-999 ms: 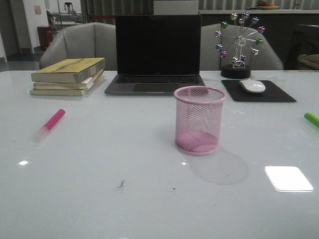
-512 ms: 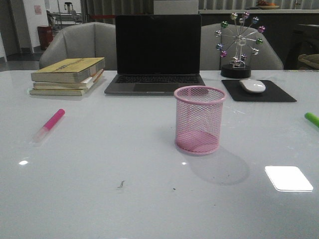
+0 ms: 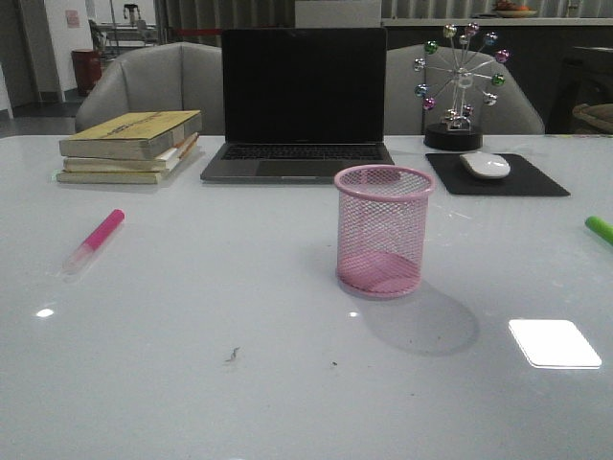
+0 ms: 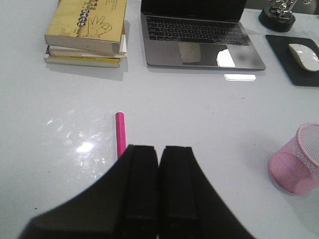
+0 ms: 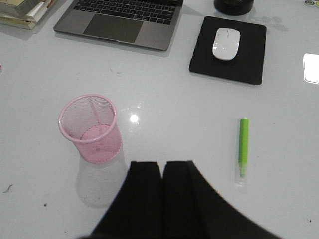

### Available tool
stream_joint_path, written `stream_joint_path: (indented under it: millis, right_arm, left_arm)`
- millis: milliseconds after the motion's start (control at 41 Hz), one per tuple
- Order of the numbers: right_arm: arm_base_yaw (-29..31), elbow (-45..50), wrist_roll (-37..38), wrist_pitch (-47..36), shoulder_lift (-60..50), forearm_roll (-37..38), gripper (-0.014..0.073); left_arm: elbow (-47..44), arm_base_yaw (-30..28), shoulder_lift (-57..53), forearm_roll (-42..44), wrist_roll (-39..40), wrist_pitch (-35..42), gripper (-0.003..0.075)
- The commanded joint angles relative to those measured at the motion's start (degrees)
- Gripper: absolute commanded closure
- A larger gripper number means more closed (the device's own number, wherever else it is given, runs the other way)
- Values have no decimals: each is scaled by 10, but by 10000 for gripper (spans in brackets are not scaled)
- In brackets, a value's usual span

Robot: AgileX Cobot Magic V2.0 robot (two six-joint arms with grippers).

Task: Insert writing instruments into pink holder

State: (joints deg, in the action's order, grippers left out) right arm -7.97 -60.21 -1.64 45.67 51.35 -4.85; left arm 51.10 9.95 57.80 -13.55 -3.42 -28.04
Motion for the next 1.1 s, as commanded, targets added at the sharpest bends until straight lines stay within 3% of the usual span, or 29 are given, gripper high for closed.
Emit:
stream_joint_path:
  millis: [0,219,439,512,634,731,804,926,1072]
  right_arm:
    - [-1,-21,1,-42,11,2,538]
    - [-1,-21,1,-29,33,36,538]
    - [-1,-21,1,-39,34,41,518]
    - [-1,-21,2,-36,34,41,440]
    - [-1,-21,2,-36,34,41,193]
    - [-1,-21,2,-37,34,45,11]
    - [-1,-21,2,-38,34,61,-34]
    - [-1,-21,2,-38,34,84,-31]
    - [10,-21,22,-34,35,85,-31]
  left_arm:
    - [22,4,3,-6,6,57,629]
    - [22,4,5,2,6,82,629]
    - [22,4,5,70,6,91,628]
    - [22,4,5,83,6,95,619]
    - [22,4,5,83,6,105,570]
    - [22,4,5,83,6,109,488]
    - [22,4,5,83,6,110,415]
    - [22,4,5,83,6,110,290]
    - [22,4,5,75,6,104,251]
